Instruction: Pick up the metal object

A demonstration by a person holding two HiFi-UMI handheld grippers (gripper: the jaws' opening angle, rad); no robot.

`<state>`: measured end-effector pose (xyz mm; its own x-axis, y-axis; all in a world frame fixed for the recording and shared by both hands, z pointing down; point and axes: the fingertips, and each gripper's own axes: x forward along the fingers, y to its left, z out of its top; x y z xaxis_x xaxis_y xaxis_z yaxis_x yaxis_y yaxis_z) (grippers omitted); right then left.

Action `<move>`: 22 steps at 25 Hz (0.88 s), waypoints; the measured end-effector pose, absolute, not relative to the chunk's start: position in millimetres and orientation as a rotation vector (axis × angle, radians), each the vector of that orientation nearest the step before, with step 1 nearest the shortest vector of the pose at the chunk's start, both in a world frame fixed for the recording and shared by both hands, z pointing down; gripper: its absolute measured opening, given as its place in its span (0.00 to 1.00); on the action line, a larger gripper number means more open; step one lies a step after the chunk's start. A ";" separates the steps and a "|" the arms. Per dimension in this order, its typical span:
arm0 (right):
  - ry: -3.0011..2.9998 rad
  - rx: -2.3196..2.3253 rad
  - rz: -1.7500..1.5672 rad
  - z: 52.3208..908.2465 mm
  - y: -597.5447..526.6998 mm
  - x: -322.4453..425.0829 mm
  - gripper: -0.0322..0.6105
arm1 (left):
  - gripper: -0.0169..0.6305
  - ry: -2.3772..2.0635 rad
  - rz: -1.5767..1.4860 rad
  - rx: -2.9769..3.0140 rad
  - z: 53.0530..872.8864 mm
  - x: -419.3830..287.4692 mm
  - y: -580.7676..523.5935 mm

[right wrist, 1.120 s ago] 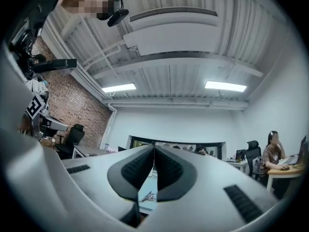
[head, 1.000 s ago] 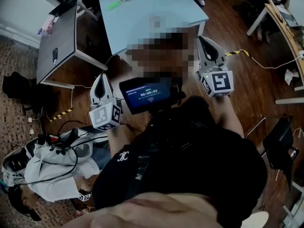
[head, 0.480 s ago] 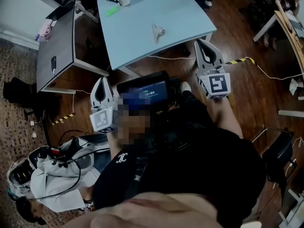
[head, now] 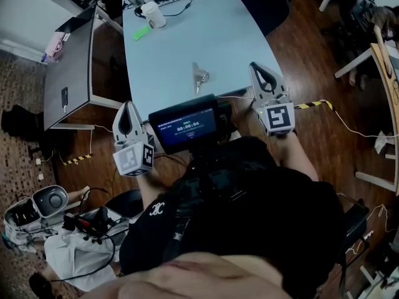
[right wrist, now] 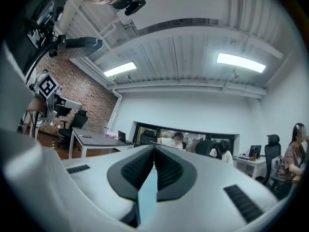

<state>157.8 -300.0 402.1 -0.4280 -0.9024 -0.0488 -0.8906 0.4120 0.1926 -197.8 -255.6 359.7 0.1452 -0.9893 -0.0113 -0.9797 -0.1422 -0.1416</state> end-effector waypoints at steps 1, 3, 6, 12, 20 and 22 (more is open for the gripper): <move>-2.585 1.633 -0.284 404.1 -310.3 160.0 0.03 | 0.04 1.988 -0.126 -2.288 360.0 -195.3 -263.5; -2.592 1.609 -0.266 407.5 -324.6 160.5 0.03 | 0.04 1.994 -0.139 -2.293 361.7 -192.2 -273.4; -2.611 1.553 -0.207 422.0 -331.1 154.4 0.03 | 0.04 2.012 -0.146 -2.295 368.5 -192.9 -275.4; -2.614 1.431 -0.154 467.7 -357.1 112.7 0.05 | 0.04 2.046 -0.171 -2.273 368.8 -208.2 -282.2; -2.607 1.311 0.085 539.8 -398.9 39.9 0.11 | 0.04 2.126 -0.203 -2.228 370.3 -261.8 -278.5; -2.615 1.311 0.158 558.6 -408.4 30.5 0.11 | 0.04 2.126 -0.230 -2.224 373.0 -269.1 -277.7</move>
<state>30.5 -408.4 558.6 -0.5813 -0.7788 0.2357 -0.8015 0.5980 -0.0008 -269.1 -277.7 373.0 0.0398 -0.9968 0.0688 -0.9885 -0.0494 -0.1433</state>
